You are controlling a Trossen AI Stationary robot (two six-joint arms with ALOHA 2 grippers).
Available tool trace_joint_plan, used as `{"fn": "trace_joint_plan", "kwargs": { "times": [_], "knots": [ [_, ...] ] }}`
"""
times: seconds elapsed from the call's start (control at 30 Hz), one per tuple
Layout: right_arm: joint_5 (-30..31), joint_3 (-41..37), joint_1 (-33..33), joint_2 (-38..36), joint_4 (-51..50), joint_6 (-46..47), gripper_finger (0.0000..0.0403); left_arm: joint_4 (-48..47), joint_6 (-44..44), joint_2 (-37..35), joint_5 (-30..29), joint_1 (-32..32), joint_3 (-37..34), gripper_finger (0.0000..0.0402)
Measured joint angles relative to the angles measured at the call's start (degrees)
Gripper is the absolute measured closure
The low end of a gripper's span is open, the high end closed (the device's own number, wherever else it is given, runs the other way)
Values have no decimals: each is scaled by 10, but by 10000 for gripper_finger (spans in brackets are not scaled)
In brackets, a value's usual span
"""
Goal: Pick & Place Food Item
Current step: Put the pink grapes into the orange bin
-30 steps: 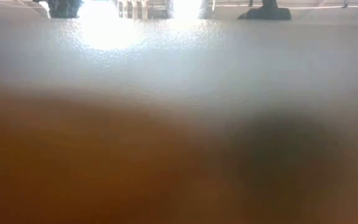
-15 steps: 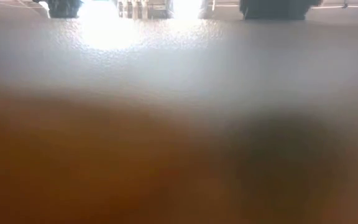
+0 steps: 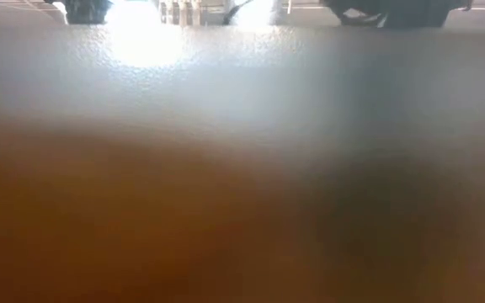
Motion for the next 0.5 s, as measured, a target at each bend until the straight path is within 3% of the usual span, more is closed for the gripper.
{"fn": "trace_joint_plan", "kwargs": {
  "times": [0.5],
  "knots": [
    [5,-6,-1,44,24,-16,78,0,0,0,0,0,0,126]
  ]
}}
